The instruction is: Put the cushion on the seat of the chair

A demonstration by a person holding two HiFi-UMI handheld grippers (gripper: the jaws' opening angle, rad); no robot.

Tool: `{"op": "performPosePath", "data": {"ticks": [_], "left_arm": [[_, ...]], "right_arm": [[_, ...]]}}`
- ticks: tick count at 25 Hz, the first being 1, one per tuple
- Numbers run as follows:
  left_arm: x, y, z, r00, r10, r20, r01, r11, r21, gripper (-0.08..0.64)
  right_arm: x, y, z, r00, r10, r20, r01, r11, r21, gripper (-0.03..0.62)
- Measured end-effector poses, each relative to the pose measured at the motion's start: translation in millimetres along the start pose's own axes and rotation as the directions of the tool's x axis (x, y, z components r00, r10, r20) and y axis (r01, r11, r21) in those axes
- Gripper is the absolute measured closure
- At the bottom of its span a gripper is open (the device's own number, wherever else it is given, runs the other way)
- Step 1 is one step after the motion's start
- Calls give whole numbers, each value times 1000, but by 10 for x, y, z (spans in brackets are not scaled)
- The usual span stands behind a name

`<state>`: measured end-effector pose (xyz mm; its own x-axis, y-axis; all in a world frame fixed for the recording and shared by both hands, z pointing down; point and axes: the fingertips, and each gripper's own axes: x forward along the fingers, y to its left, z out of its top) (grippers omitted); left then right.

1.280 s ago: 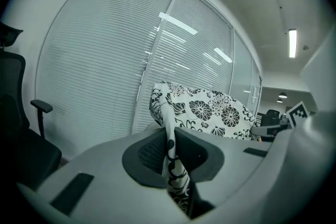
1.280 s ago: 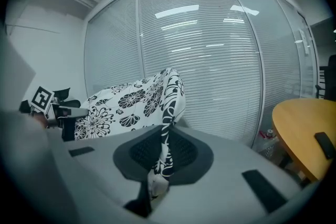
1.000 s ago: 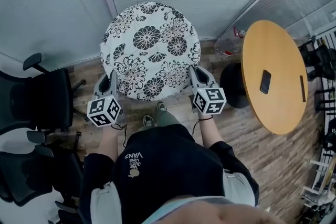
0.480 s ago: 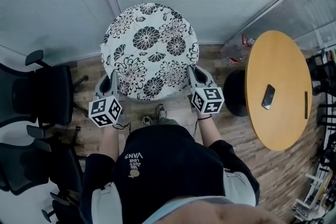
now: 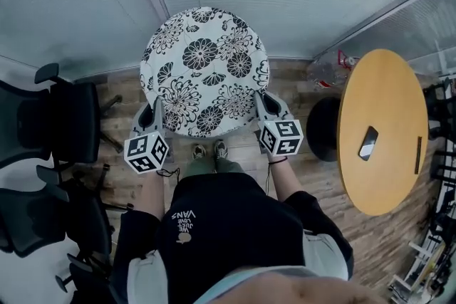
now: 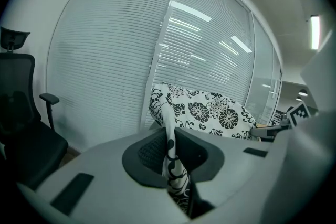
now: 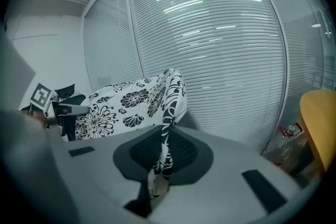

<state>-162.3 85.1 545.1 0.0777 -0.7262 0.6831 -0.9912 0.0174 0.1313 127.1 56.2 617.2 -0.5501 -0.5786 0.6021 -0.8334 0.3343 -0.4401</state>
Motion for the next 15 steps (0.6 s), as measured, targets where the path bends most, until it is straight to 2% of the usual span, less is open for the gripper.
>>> {"op": "performPosePath", "data": {"ticks": [10, 15], "left_arm": [[224, 113, -161, 997, -23, -80, 21, 1000, -21, 514], [212, 130, -120, 995, -35, -98, 32, 999, -27, 515]], "right_arm": [[134, -40, -157, 997, -41, -68, 42, 999, 25, 557], [99, 2, -126, 995, -51, -90, 53, 998, 23, 557]]}}
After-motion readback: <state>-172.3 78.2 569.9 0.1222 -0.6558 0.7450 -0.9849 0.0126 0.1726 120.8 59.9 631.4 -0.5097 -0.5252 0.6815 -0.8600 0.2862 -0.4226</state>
